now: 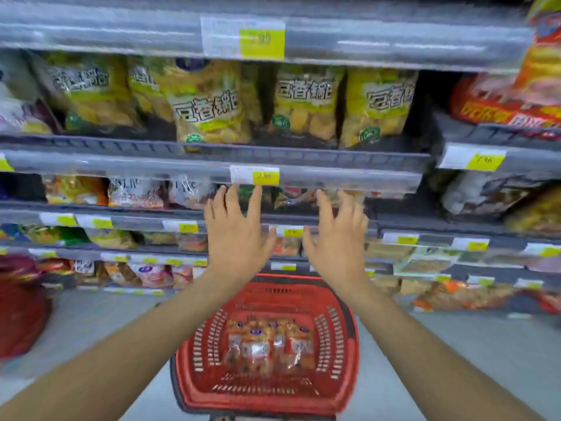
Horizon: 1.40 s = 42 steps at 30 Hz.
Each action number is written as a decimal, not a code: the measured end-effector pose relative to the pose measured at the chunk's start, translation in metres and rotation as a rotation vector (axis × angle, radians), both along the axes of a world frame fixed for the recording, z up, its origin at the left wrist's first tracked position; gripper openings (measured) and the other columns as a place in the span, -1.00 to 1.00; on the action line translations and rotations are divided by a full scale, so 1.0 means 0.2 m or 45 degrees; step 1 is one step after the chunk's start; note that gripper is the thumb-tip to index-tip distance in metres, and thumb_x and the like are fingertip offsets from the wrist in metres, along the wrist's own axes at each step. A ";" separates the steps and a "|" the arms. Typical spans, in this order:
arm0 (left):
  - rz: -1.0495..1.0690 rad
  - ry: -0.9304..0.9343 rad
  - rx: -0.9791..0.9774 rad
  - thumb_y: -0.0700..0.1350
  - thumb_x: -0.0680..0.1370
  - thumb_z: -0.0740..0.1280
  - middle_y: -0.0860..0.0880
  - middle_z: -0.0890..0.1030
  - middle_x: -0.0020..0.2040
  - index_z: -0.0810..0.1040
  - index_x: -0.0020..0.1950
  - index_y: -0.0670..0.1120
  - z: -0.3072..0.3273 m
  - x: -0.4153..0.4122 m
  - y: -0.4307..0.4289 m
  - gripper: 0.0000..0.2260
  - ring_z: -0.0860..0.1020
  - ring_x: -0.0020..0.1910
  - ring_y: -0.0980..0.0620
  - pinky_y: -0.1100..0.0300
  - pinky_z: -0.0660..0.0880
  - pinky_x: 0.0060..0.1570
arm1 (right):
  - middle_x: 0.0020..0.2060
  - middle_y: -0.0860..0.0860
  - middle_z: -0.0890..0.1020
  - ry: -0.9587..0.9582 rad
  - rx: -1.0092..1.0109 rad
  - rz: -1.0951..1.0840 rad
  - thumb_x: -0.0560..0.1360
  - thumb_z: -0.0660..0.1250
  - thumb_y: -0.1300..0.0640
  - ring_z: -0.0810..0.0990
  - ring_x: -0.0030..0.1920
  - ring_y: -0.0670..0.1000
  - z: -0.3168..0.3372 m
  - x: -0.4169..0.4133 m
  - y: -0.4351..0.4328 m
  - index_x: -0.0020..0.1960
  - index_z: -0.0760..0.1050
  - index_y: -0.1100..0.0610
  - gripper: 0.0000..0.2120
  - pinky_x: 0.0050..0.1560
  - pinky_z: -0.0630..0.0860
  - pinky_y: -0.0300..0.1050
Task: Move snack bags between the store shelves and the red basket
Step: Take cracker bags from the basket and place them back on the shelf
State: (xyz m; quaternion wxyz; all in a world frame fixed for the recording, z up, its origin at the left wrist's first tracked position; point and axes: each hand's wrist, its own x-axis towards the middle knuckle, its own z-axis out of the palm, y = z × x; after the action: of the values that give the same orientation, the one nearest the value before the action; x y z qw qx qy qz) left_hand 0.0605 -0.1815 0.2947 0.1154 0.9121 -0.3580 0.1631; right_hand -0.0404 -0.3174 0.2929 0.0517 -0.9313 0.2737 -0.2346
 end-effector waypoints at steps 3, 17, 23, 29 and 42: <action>-0.020 0.123 0.128 0.16 0.49 0.31 -0.35 0.39 0.32 0.35 0.43 -0.15 -0.30 -0.02 0.14 -0.39 0.34 0.33 -0.37 -0.28 0.32 0.26 | 0.19 0.31 0.49 0.216 0.026 -0.030 0.36 0.46 0.01 0.47 0.15 0.33 -0.30 -0.05 0.12 0.34 0.43 0.18 -0.40 0.07 0.48 0.22; -0.174 0.383 0.550 0.17 0.35 0.41 -0.38 0.42 0.29 0.40 0.39 -0.13 -1.97 -0.06 0.61 -0.32 0.39 0.27 -0.40 -0.33 0.34 0.21 | 0.02 0.32 0.52 0.836 0.246 -0.059 0.17 0.57 -0.04 0.52 -0.03 0.31 -2.04 -0.29 0.51 0.15 0.49 0.18 -0.36 -0.09 0.50 0.20; -0.155 0.438 0.686 0.23 0.41 0.38 -0.37 0.33 0.38 0.30 0.47 -0.11 -2.60 0.01 0.65 -0.26 0.30 0.36 -0.42 -0.34 0.26 0.28 | 0.06 0.29 0.49 1.020 0.311 -0.020 0.27 0.51 -0.10 0.48 0.03 0.29 -2.71 -0.35 0.41 0.28 0.45 0.09 -0.35 0.00 0.48 0.21; -0.138 0.524 0.724 0.21 0.36 0.43 -0.38 0.37 0.33 0.36 0.41 -0.12 -2.98 -0.05 0.58 -0.27 0.35 0.31 -0.41 -0.32 0.32 0.22 | 0.32 0.25 0.30 1.210 0.394 -0.142 0.49 0.24 -0.25 0.29 0.31 0.23 -3.11 -0.41 0.31 0.48 0.11 0.02 -0.32 0.25 0.32 0.14; -0.140 0.983 0.920 0.54 0.32 0.18 -0.30 -0.12 0.52 -0.32 0.50 0.24 -3.43 -0.22 0.40 -0.04 0.03 0.48 -0.37 -0.30 0.30 0.28 | 0.51 0.27 0.04 1.222 0.968 -0.490 0.32 0.44 -0.32 0.15 0.46 0.34 -3.68 -0.47 0.17 0.45 -0.38 -0.33 0.10 0.36 0.26 0.27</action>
State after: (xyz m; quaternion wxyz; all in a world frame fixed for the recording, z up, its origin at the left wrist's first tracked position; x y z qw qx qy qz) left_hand 0.0157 -0.1018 -0.3920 -0.0743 0.8673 -0.3701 -0.3245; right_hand -0.1352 -0.2829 -0.4425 0.2068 -0.7836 0.4927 0.3168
